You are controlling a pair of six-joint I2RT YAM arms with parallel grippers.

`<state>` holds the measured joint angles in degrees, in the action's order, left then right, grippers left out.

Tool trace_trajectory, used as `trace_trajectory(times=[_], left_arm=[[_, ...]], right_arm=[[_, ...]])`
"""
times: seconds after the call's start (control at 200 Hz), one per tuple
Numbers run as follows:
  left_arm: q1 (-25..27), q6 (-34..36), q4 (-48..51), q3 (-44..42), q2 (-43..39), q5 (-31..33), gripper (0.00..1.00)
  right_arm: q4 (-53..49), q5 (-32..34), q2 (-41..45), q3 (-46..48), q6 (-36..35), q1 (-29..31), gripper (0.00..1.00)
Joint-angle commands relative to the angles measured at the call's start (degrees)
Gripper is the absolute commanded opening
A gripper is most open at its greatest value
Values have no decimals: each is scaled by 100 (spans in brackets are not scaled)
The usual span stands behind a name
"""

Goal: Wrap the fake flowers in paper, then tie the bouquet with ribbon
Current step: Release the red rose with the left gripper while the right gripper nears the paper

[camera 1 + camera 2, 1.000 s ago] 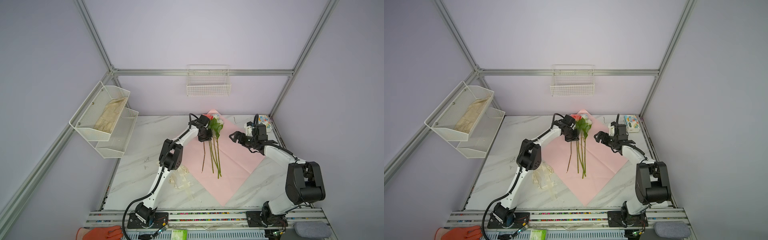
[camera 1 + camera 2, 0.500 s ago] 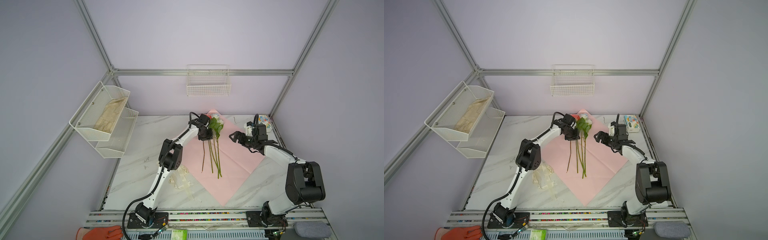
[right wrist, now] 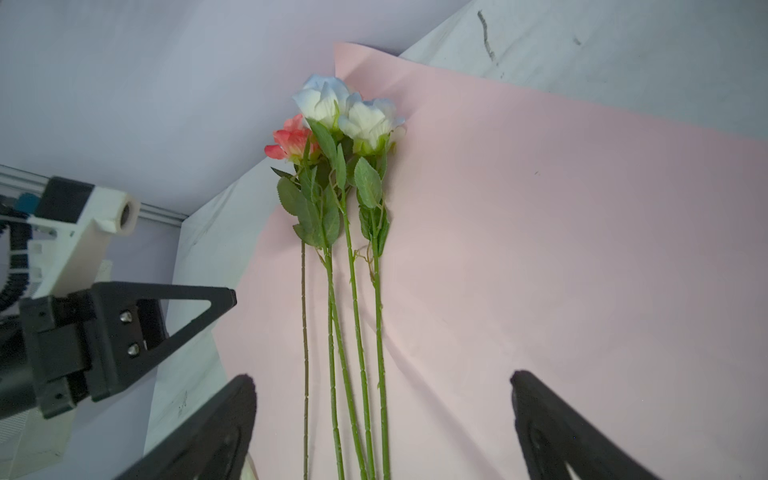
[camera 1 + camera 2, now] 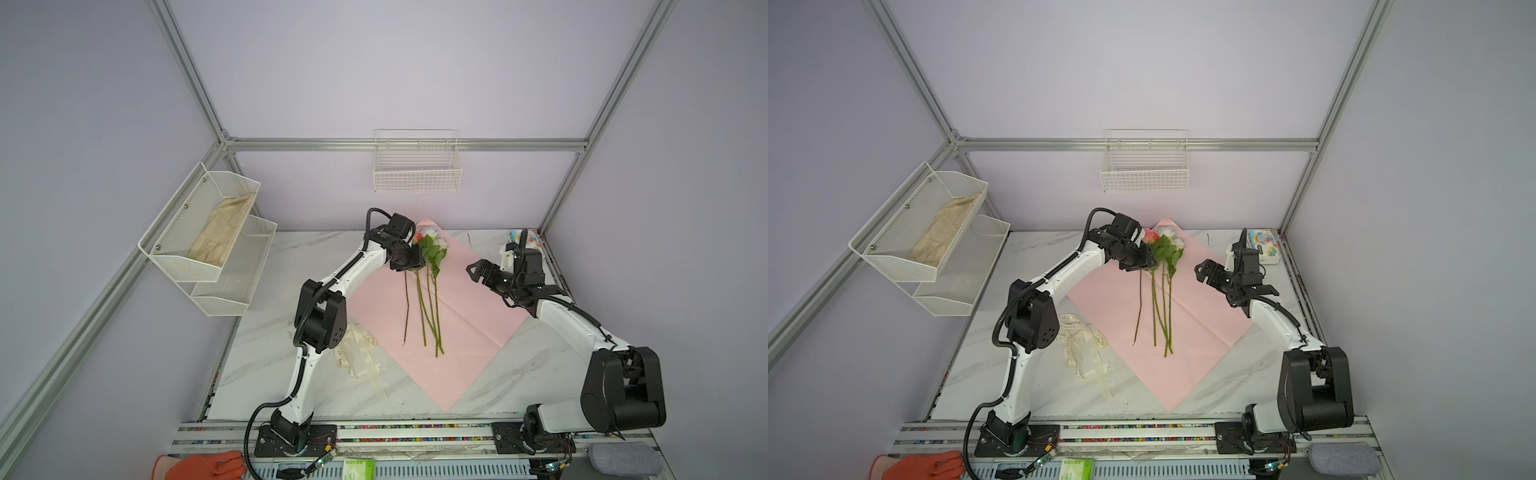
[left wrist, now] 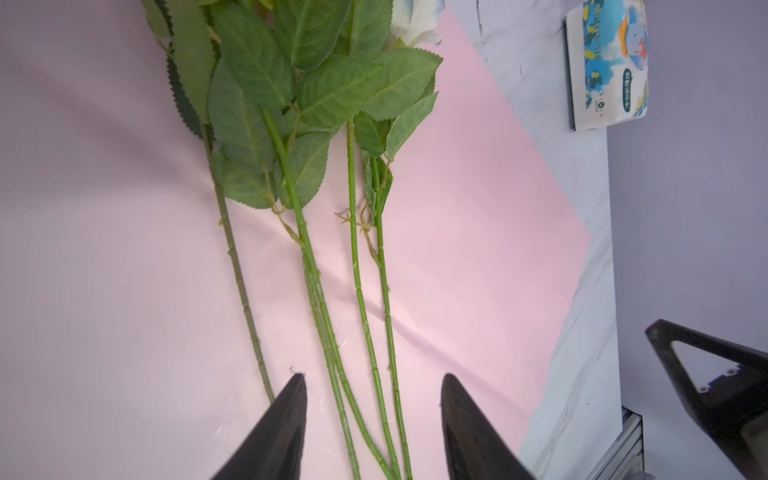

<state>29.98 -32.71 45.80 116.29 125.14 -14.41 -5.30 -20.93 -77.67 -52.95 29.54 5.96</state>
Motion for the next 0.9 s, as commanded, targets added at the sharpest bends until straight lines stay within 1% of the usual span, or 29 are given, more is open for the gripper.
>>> trace_trajectory(times=[0.0, 0.03, 0.065, 0.14, 0.22, 0.285, 0.39, 0.48, 0.54, 0.615, 0.68, 0.695, 0.735, 0.84, 0.895], left_arm=[[35, 171, -305, -1143, -940, 407, 51], [36, 154, -440, -1528, -1190, 447, 51], [27, 114, -603, -1999, -1493, 499, 51], [13, -19, -1006, -3007, -2115, 534, 51], [-1, -189, -1430, -3894, -2568, 212, 51], [-1, -335, -1637, -4562, -2826, 8, 50], [25, -529, -2063, -5559, -3378, -264, 50], [74, -725, -2653, -6352, -3846, -551, 51], [97, -807, -2840, -6676, -4055, -631, 51], [105, -697, -2850, -6885, -4257, -680, 51], [107, -566, -2843, -7037, -4364, -606, 53], [105, -540, -2840, -7059, -4547, -599, 54], [105, -449, -2821, -7100, -4639, -589, 55], [105, -362, -2833, -7187, -4676, -638, 56], [105, -387, -2903, -7220, -4620, -749, 56]], right_arm=[[-223, -220, 360, 340, 367, -57, 97], [-314, -345, 417, 423, 403, -59, 97], [-567, -404, 487, 492, 242, -59, 98], [-960, -361, 758, 710, 386, -51, 97], [-1353, -420, 1181, 952, 478, -13, 97], [-1774, -304, 1567, 1128, 471, 130, 94], [-2572, 145, 2095, 1441, 755, 603, 90], [-2938, 570, 2742, 1795, 1314, 1215, 89], [-3043, 655, 3160, 2053, 1731, 1487, 85], [-3114, 402, 3408, 2356, 2051, 1637, 83], [-3169, 310, 3518, 2558, 2208, 1780, 83], [-3189, 320, 3541, 2583, 2228, 1801, 83], [-3195, 348, 3610, 2652, 2271, 1859, 83], [-2894, 92, 3711, 2894, 2421, 1977, 83], [-2828, 88, 3636, 2968, 2424, 2023, 83]])
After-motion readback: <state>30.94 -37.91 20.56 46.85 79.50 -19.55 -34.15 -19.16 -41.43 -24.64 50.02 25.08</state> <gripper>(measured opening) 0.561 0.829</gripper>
